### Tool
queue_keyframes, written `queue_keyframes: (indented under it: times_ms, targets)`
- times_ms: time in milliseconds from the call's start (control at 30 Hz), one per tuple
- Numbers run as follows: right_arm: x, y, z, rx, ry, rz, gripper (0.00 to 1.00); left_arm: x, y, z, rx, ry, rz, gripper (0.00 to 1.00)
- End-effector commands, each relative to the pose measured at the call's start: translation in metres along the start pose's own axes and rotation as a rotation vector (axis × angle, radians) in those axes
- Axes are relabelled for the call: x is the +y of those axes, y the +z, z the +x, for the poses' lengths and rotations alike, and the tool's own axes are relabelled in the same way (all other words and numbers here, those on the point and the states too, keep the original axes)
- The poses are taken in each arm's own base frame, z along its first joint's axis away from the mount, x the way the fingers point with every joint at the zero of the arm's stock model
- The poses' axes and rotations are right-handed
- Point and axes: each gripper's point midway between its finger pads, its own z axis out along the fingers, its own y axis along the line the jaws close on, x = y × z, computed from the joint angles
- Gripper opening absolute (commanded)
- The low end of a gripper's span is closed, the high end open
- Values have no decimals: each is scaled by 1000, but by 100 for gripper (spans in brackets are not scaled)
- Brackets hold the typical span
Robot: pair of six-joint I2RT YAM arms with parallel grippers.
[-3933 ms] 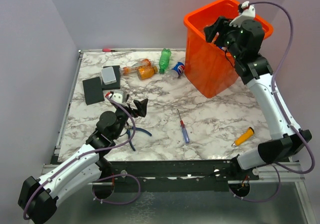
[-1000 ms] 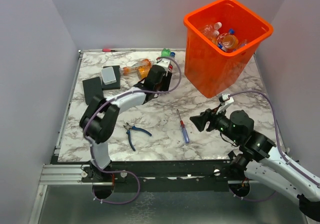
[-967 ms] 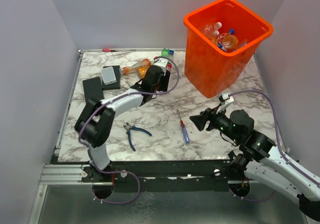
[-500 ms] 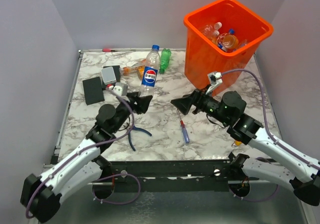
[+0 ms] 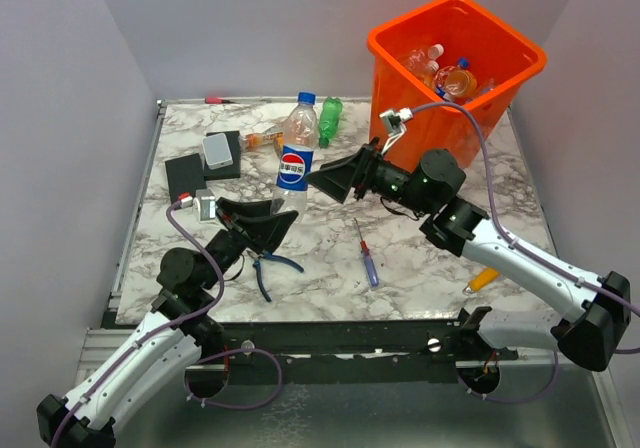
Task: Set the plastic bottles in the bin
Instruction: Place the plastic bottle in the trash bin.
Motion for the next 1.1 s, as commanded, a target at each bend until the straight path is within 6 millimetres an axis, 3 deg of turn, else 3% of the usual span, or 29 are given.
queue_keyframes:
  times_ms: [0, 133, 267, 400, 533, 600, 700, 767, 833, 1067]
  targets:
    - [28, 13, -1, 41, 4, -118, 97, -17, -1, 1, 19, -36, 75, 18]
    - [16, 25, 4, 67, 0, -73, 95, -21, 0, 2, 32, -33, 98, 18]
    - [-8, 35, 9, 75, -18, 24, 90, -24, 1, 4, 45, -31, 117, 18]
    - [-14, 42, 12, 76, -25, 24, 83, -27, 1, 6, 55, -26, 136, 18]
    - [-16, 47, 14, 82, -40, 17, 63, -26, 0, 8, 61, -21, 138, 19]
    - [-15, 44, 13, 85, -66, 15, 54, -24, -1, 10, 65, -21, 129, 27]
    - [-17, 35, 13, 97, -167, 29, 49, -22, 0, 14, 92, -4, 118, 71]
    - [-23, 25, 15, 120, -244, 60, 48, -22, 2, 15, 123, 26, 113, 94]
    - [-27, 16, 18, 154, -305, 80, 46, -22, 5, 18, 164, 64, 114, 99]
    - [-19, 2, 22, 179, -335, 45, 46, -27, 20, 31, 274, 155, 186, 99]
